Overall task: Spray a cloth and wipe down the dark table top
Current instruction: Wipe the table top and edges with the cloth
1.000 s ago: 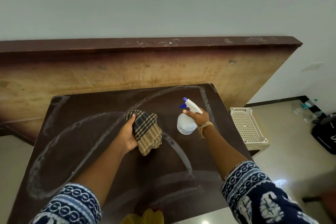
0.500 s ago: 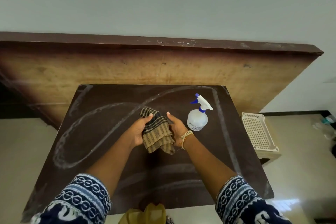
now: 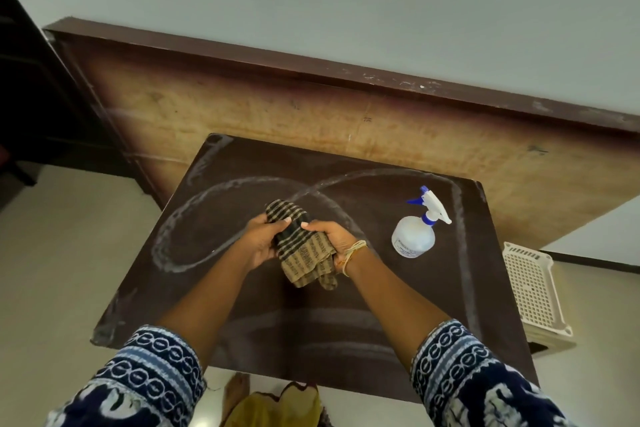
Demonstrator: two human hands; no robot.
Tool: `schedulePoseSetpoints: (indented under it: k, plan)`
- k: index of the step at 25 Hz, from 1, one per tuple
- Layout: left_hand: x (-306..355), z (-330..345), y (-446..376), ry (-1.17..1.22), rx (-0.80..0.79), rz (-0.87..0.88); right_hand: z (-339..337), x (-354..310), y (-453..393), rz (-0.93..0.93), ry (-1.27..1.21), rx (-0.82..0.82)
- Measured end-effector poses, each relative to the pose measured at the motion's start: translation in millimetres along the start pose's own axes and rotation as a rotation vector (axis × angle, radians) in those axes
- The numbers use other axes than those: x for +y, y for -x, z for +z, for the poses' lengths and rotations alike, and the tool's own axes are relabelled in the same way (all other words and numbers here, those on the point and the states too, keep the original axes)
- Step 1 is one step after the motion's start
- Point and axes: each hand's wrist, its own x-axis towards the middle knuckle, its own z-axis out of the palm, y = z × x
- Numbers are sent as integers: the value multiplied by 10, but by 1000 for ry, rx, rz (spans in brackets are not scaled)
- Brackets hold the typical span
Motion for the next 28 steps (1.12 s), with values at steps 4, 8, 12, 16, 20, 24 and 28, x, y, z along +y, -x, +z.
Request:
schedulePoseSetpoints:
  k: [4,8,12,16,20,24,28]
  plan:
    - [104,-335,-256,-89,76,39,321,6,-326,-27,-74,115]
    - [189,-767,-608,-459,72,107,650,-33,-772,-153,-70,397]
    - [297,-1381,-1037,-678,111,216,1009,-272,-1226,-266,77,625]
    - [502,-1962,-1448,-940,244,351,1334,-511,-1582,-448,622,867]
    - [706,-2394,-1762,-1081,299,522,1587,-360,-2001,-229,1402,893]
    - [781,-2543,-2004,-1152,376,590,1662,-4,-2455,-202,1672,854]
    - [792,-2576,-2278,-925,364,545,1468,349,-2717,-431,1536,853]
